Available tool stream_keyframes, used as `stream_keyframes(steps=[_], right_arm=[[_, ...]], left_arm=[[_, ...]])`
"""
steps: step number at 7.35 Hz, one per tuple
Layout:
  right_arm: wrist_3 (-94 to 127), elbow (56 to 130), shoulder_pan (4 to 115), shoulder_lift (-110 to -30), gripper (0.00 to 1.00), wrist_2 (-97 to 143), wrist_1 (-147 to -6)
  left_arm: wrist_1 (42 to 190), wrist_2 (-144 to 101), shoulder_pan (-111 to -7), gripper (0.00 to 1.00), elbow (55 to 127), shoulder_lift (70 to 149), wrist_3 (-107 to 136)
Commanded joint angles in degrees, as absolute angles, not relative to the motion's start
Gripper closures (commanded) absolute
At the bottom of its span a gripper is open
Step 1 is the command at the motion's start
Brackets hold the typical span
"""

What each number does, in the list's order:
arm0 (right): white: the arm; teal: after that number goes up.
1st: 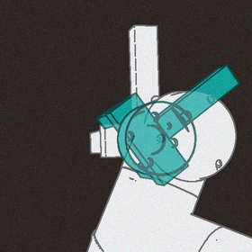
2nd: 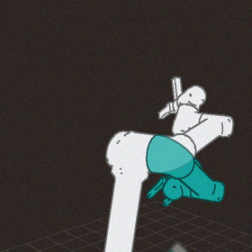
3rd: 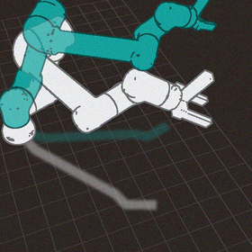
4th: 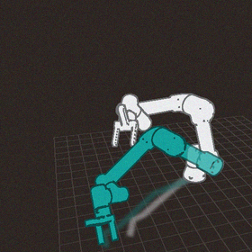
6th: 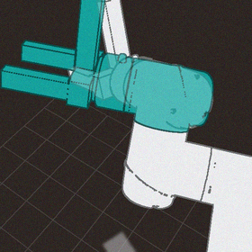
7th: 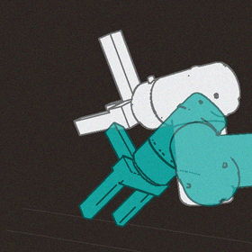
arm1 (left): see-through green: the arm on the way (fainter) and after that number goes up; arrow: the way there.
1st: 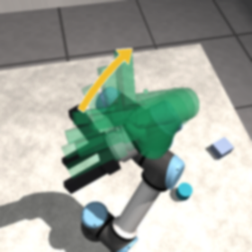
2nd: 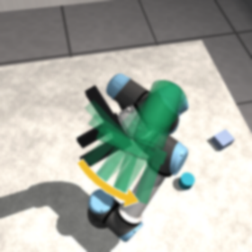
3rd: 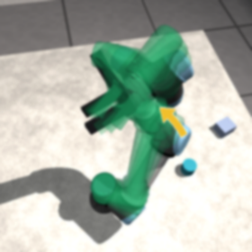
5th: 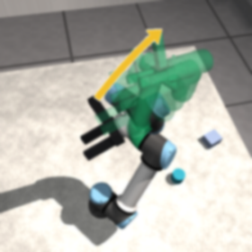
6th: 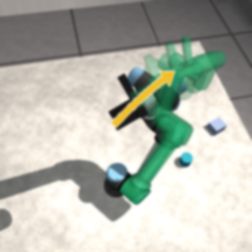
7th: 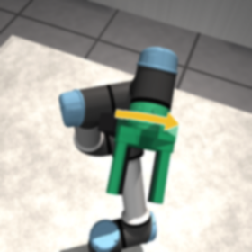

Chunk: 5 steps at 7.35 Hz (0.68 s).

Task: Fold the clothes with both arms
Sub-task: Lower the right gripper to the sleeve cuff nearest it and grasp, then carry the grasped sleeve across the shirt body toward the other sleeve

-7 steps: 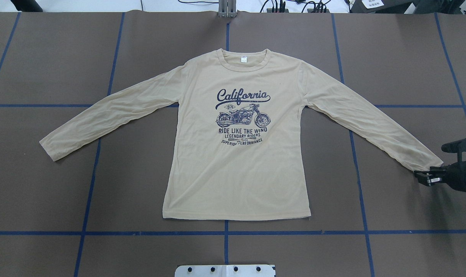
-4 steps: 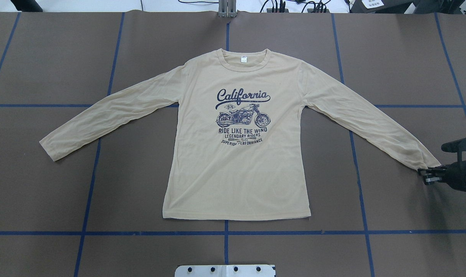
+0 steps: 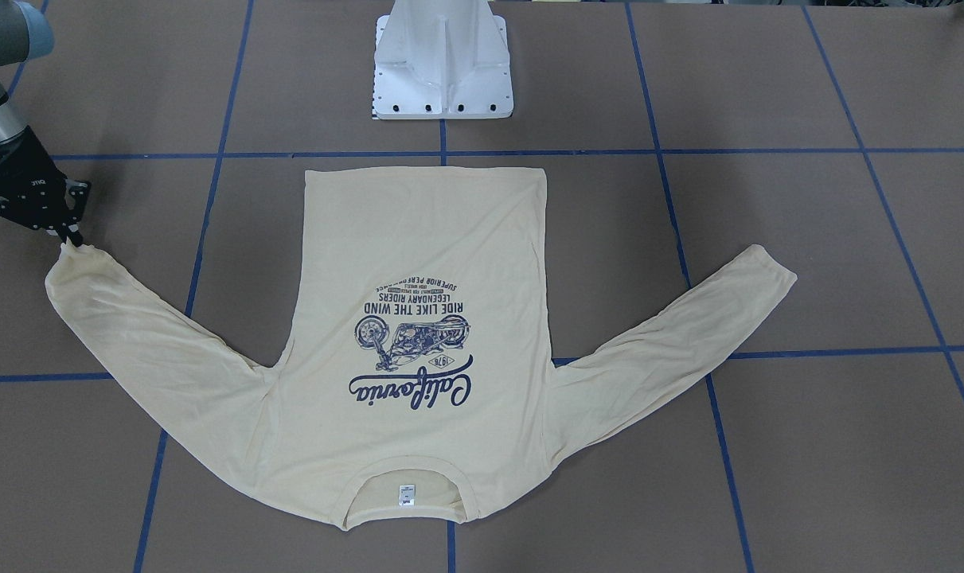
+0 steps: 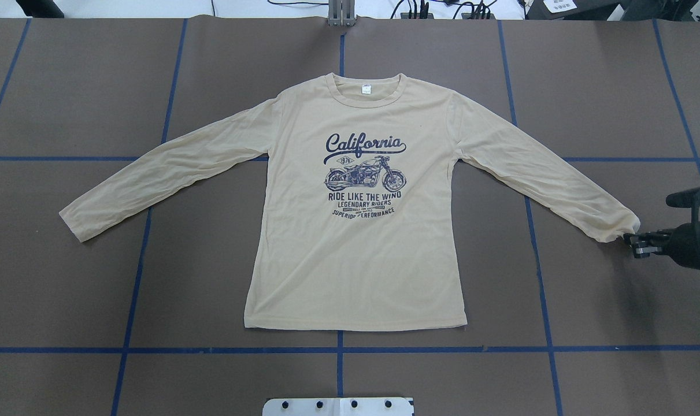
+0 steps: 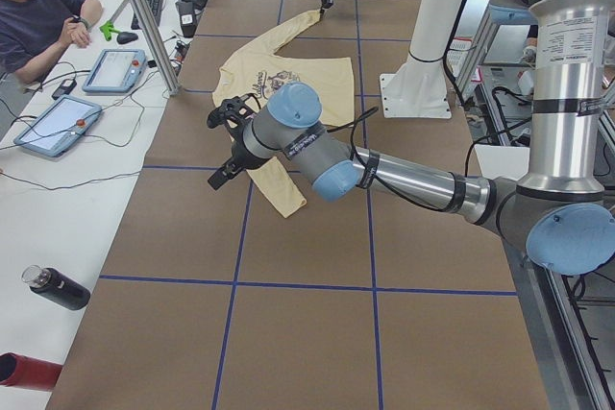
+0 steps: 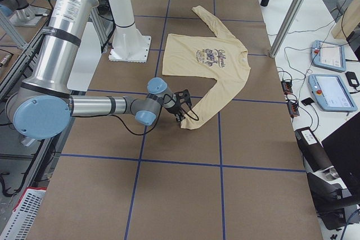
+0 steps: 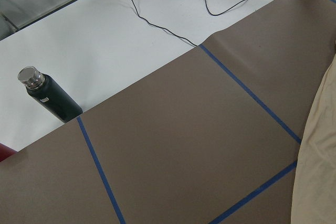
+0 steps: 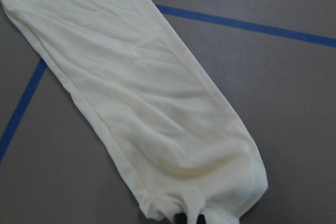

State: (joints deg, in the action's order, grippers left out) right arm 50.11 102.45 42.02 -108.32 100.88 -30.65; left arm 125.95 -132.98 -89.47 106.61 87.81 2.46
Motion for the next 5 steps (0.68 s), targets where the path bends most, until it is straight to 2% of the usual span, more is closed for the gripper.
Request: stream_keyframes(steps=[1,3,5], right_arm=[[48.08,102.39,47.88,-100.24,1.00,104.84,-32.15],[48.08,102.66,48.26,-82.01,1.00,104.24,-51.56],[48.25,101.61,43.97,-64.76,1.00,99.18,-71.28]], left_arm=[[125.95,-132.89,-89.47,0.00,106.61,87.80,2.55],[125.95,-132.89,-89.47,0.00,106.61,87.80,2.46],[125.95,-132.89,-89.47,0.00,106.52,87.80,2.55]])
